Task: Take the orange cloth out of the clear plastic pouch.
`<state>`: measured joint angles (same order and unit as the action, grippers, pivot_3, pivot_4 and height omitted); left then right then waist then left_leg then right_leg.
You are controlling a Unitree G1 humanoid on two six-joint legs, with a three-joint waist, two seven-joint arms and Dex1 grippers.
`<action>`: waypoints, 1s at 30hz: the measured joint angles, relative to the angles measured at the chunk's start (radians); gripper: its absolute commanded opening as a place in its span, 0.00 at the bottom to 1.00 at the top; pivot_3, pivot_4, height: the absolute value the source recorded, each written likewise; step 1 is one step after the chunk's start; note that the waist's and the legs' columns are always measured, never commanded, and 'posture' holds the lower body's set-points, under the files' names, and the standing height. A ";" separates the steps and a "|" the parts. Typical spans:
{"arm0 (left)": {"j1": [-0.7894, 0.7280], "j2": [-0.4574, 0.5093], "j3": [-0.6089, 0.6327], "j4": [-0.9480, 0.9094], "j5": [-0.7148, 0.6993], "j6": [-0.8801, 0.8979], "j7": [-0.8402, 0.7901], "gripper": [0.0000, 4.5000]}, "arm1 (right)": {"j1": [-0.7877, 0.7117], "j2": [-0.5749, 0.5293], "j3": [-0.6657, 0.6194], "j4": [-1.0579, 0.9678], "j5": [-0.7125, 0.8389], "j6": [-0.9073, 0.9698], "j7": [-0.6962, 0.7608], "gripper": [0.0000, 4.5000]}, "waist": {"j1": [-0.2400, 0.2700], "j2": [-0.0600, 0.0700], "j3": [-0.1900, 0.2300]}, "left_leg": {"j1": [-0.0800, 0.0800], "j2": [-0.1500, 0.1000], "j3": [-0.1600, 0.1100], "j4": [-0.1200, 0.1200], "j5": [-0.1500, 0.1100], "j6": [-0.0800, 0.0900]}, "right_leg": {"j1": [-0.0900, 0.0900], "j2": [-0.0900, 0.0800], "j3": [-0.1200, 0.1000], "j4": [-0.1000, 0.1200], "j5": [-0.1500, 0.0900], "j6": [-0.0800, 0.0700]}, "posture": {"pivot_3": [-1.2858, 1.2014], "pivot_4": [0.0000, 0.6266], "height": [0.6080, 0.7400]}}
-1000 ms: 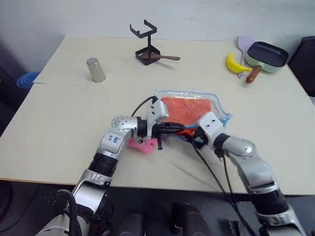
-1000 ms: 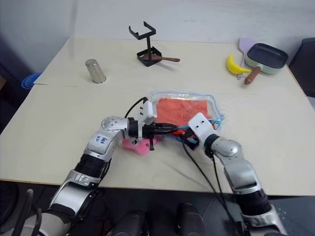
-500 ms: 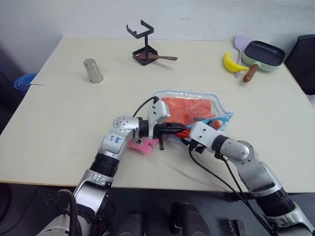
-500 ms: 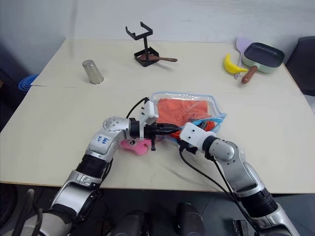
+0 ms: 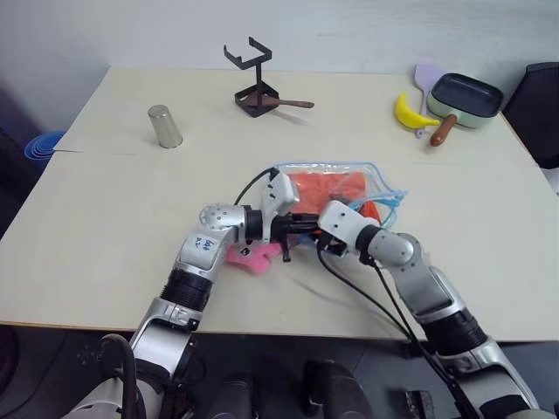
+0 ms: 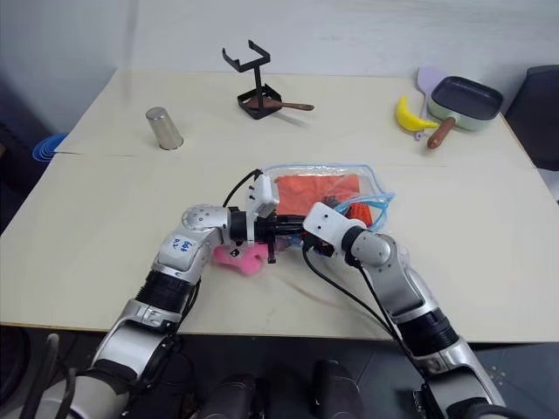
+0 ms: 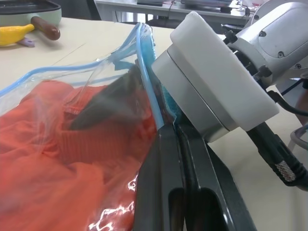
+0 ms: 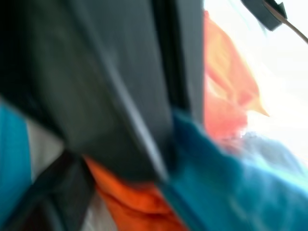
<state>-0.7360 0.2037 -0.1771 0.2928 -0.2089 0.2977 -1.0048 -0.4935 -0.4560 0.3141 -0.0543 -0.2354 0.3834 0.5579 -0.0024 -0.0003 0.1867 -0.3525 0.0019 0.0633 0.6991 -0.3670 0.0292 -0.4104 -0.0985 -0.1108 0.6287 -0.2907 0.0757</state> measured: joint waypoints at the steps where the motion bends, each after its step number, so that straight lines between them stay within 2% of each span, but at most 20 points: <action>1: 0.000 0.000 0.000 0.002 0.000 0.000 0.000 0.00 | -0.002 0.000 0.003 -0.001 0.000 0.011 0.010 0.66 | 0.000 0.000 0.000 | 0.000 0.000 0.000 0.000 0.000 0.000 | 0.000 0.000 0.000 0.000 0.000 0.000 | 0.52 0.24 1.00; 7: 0.000 0.001 0.008 0.006 0.000 0.000 0.008 0.00 | 0.007 -0.004 0.002 0.001 -0.002 0.020 0.017 0.20 | 0.001 0.000 0.000 | 0.000 0.000 0.000 0.000 0.000 0.000 | 0.000 -0.001 0.000 0.000 0.000 0.000 | 0.52 0.24 1.00; 10: 0.000 0.000 0.013 0.002 -0.004 0.000 0.013 0.00 | 0.014 -0.029 -0.001 -0.001 -0.003 0.005 0.017 0.01 | 0.003 0.000 0.000 | 0.000 -0.001 0.000 0.000 0.000 0.000 | 0.000 -0.001 0.000 0.000 0.000 0.000 | 0.52 0.24 1.00; 18: 0.000 -0.005 0.024 -0.010 -0.036 0.027 0.056 0.00 | 0.056 -0.136 -0.060 -0.030 0.047 -0.058 0.096 0.00 | 0.006 0.000 0.000 | -0.001 -0.001 -0.001 0.000 0.000 0.000 | 0.000 -0.001 -0.001 -0.001 0.000 0.000 | 0.52 0.24 1.00; 22: 0.001 -0.007 0.047 -0.012 -0.044 0.052 0.089 0.00 | 0.093 -0.182 -0.143 -0.091 0.175 -0.074 0.210 0.00 | 0.007 0.000 0.000 | -0.002 -0.001 -0.001 0.000 0.000 0.000 | 0.000 -0.001 -0.002 -0.001 0.000 0.000 | 0.52 0.24 1.00; 25: 0.002 -0.015 0.058 -0.013 -0.057 0.073 0.120 0.00 | 0.146 -0.233 -0.235 -0.176 0.344 -0.051 0.343 0.00 | 0.011 0.000 0.000 | -0.002 -0.001 -0.002 0.000 0.000 0.000 | 0.000 -0.001 -0.003 -0.002 0.000 0.000 | 0.52 0.24 1.00; 30: 0.003 -0.025 0.060 -0.019 -0.063 0.098 0.147 0.00 | 0.265 -0.286 -0.350 -0.257 0.522 -0.012 0.449 0.00 | 0.026 0.000 0.000 | -0.002 -0.001 -0.002 -0.001 0.000 0.000 | 0.000 -0.001 -0.002 -0.002 0.000 0.000 | 0.52 0.24 1.00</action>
<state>-0.7331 0.1791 -0.1167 0.2743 -0.2722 0.3955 -0.8577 -0.2290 -0.7415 -0.0361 -0.3117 0.2864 0.3711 1.0064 0.0240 -0.0007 0.1870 -0.3546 0.0006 0.0615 0.6986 -0.3672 0.0296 -0.4105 -0.0995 -0.1133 0.6267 -0.2905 0.0760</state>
